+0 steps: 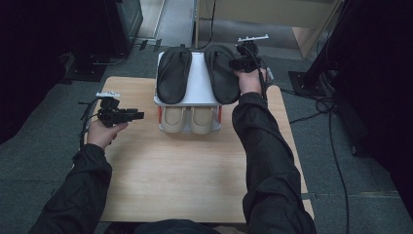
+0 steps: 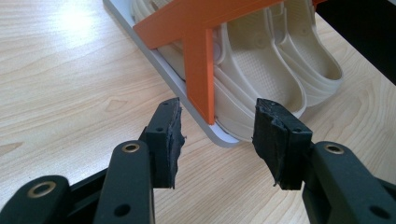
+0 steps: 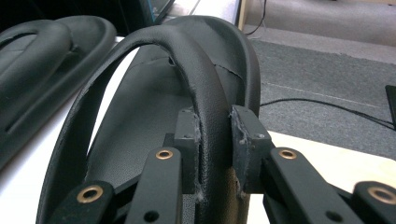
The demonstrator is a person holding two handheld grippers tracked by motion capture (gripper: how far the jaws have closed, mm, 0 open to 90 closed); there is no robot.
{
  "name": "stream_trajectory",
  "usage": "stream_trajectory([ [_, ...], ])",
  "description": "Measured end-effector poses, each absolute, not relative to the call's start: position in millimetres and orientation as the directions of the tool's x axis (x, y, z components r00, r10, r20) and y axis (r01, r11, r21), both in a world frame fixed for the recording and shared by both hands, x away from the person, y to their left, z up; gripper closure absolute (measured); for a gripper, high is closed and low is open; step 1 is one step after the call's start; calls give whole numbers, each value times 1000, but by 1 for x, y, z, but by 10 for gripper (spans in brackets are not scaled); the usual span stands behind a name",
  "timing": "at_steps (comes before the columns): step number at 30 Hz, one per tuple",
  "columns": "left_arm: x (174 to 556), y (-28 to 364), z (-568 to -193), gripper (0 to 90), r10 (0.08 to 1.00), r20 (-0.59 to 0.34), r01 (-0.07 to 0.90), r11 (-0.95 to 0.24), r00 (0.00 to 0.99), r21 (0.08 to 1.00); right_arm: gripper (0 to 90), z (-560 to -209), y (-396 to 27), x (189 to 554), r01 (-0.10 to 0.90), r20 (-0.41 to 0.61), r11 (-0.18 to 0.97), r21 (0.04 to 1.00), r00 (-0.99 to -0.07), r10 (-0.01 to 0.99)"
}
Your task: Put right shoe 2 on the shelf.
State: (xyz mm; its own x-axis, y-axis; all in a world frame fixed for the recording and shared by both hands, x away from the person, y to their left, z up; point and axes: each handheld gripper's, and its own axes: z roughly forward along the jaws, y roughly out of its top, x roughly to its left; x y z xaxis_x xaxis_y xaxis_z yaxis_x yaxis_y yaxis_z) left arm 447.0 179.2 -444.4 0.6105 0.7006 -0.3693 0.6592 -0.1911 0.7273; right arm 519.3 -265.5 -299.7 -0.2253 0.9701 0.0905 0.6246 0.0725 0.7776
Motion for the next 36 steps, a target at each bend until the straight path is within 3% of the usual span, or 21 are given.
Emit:
stream_trajectory([
  [17, 448, 179, -445, 524, 698, -368, 659, -197, 614, 726, 726, -313, -226, 534, 641, 98, 92, 762, -254, 962],
  [36, 449, 178, -446, 523, 700, -362, 659, -205, 615, 724, 606, -322, -219, 520, 612, 135, 117, 782, -350, 927],
])
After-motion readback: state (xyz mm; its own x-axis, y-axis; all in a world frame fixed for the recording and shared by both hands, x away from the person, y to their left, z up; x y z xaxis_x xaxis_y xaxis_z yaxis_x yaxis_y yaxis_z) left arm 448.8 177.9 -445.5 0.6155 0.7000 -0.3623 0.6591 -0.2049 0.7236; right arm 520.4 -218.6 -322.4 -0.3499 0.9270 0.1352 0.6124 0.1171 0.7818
